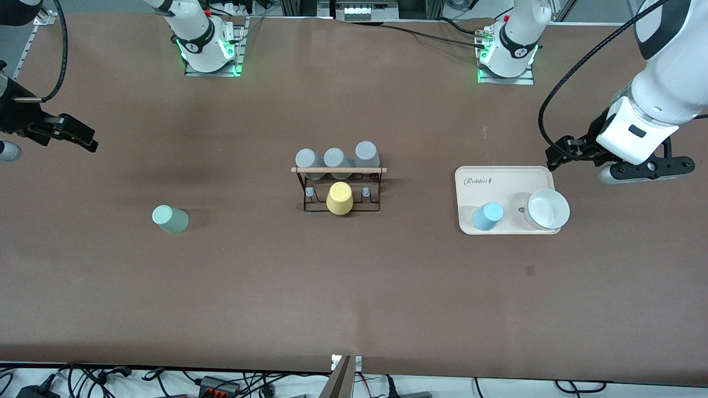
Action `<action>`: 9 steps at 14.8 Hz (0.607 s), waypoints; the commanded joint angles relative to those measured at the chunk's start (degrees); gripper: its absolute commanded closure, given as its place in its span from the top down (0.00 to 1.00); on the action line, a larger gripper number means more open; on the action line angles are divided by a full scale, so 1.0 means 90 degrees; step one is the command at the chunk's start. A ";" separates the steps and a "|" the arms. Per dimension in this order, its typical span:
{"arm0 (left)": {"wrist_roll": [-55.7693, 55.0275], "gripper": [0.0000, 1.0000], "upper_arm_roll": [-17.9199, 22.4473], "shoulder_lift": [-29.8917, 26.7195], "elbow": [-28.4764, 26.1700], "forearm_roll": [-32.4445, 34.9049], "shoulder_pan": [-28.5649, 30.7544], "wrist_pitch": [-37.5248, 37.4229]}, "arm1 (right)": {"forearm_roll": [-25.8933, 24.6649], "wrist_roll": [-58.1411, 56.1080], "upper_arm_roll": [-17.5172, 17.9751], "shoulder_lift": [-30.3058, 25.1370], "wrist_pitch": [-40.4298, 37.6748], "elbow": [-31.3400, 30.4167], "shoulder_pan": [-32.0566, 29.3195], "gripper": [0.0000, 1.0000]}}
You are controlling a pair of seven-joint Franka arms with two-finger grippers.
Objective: Hang scattered cups on rack with three cups
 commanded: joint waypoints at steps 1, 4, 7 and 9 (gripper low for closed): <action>0.0109 1.00 -0.0004 -0.0026 0.0045 -0.0159 0.0010 -0.0025 | 0.0053 -0.0044 0.0039 -0.0011 0.0028 -0.0020 -0.0022 1.00; 0.0119 1.00 -0.0004 -0.0026 0.0055 -0.0159 0.0000 -0.0026 | 0.0043 -0.0054 0.0039 0.0008 0.0028 0.0028 -0.0032 1.00; 0.0119 1.00 -0.0004 -0.0007 0.0055 -0.0159 0.0000 -0.0016 | 0.0014 -0.0054 0.0029 0.0008 0.0018 0.0028 -0.0022 1.00; 0.0128 1.00 -0.0004 -0.0016 0.0055 -0.0159 0.0000 -0.0025 | 0.0014 -0.0054 0.0029 0.0008 0.0018 0.0028 -0.0022 1.00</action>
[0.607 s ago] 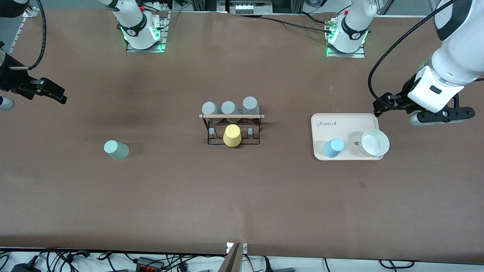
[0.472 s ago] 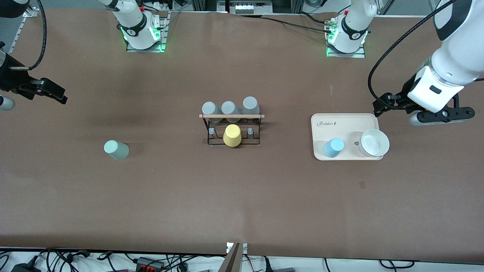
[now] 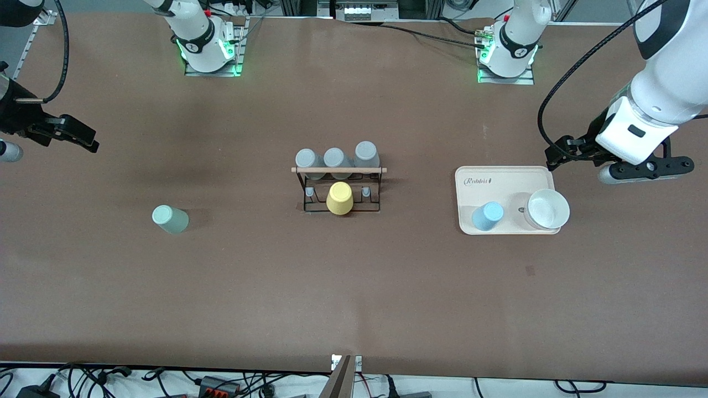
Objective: Hang scattered cups on rack with three cups
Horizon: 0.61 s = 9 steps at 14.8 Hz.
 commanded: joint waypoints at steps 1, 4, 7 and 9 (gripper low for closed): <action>0.0128 1.00 -0.0001 -0.0007 0.0055 -0.0169 0.0005 -0.0016 | 0.0014 -0.0054 0.0024 -0.0003 0.0017 0.0018 -0.0023 1.00; 0.0119 1.00 0.0019 0.0373 0.0055 -0.0072 -0.0238 0.0052 | 0.0014 -0.0054 0.0024 -0.0003 0.0017 0.0018 -0.0023 1.00; 0.0138 1.00 0.0019 0.0909 -0.0004 0.0026 -0.0308 0.0764 | 0.0014 -0.0054 0.0033 -0.0003 0.0017 0.0018 -0.0023 1.00; 0.0138 1.00 0.0019 0.1271 -0.0130 0.0046 -0.0405 0.1086 | 0.0014 -0.0054 0.0024 -0.0003 0.0017 0.0018 -0.0023 1.00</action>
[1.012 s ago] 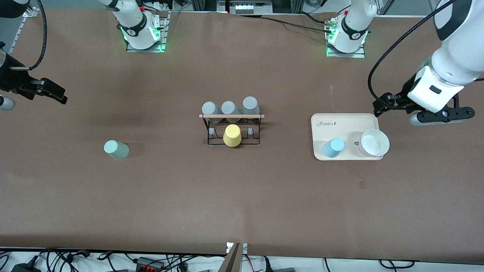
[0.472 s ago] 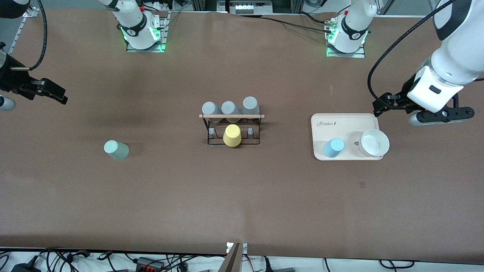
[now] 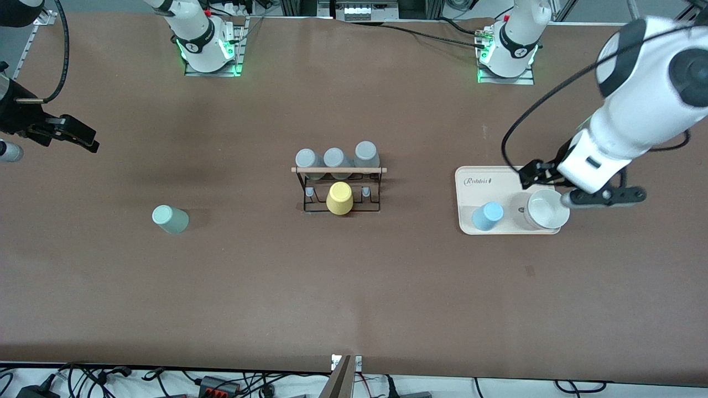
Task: Hang scattered cups on rack with three cups
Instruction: 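Reach the left gripper down to the blue cup on the tray and grasp it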
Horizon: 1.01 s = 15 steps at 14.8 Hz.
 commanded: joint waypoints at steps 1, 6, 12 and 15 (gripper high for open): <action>0.0133 1.00 0.0024 0.0439 -0.0333 0.0044 -0.0085 0.0717 | 0.0014 -0.0044 0.0031 -0.0005 0.0017 0.0028 -0.0023 1.00; 0.0133 1.00 0.0024 0.0596 -0.1984 0.0287 -0.0095 0.2935 | 0.0024 -0.0054 0.0031 -0.0005 0.0017 0.0028 -0.0023 1.00; 0.0133 1.00 0.0034 0.1133 -0.2436 0.0405 -0.0056 0.3455 | 0.0034 -0.0044 0.0031 -0.0015 0.0017 0.0028 -0.0014 1.00; 0.0133 1.00 0.0034 0.1318 -0.2436 0.0834 -0.0046 0.3747 | 0.0034 -0.0044 0.0041 -0.0015 0.0027 0.0028 -0.0014 1.00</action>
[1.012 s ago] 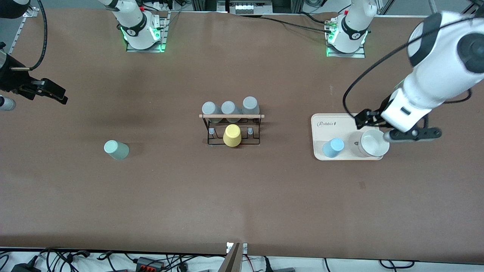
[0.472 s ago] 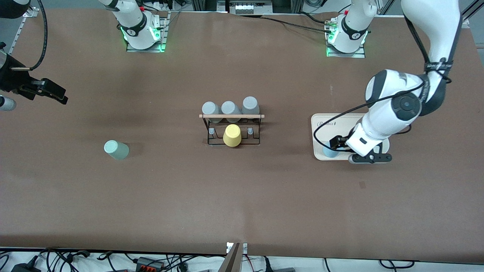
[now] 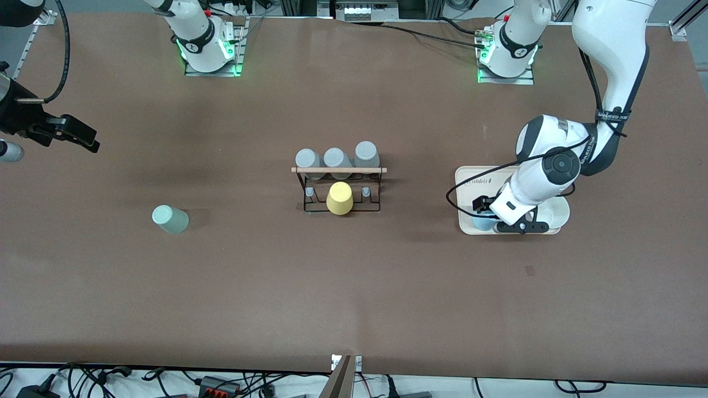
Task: Hang scattered cups on rack with three cups
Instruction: 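Reach the left gripper down to the blue cup on the tray and grasp it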
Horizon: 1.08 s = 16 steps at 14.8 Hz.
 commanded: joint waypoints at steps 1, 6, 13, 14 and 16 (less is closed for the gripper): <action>0.0120 1.00 0.0009 0.0139 -0.0001 0.0240 0.0005 0.0237 | 0.0034 -0.0044 0.0028 -0.0015 0.0021 0.0027 -0.0017 1.00; -0.0299 0.49 0.0009 0.0159 0.0009 0.0240 -0.0054 0.0188 | 0.0034 -0.0044 0.0028 -0.0015 0.0021 0.0017 -0.0017 1.00; -0.0358 0.00 -0.0371 -0.0017 0.0603 0.0211 -0.0171 -0.0327 | 0.0053 -0.0034 0.0028 -0.0005 0.0011 0.0017 -0.0027 1.00; -0.0522 0.00 -0.0527 -0.0017 0.0981 0.0191 -0.0190 -0.0668 | 0.0053 -0.0034 0.0028 0.0024 -0.0008 0.0007 -0.0037 1.00; -0.0962 0.00 -0.0723 0.0022 0.1801 0.0162 -0.0317 -0.1536 | 0.0082 -0.0121 0.0028 0.0345 0.0021 -0.0002 -0.0037 1.00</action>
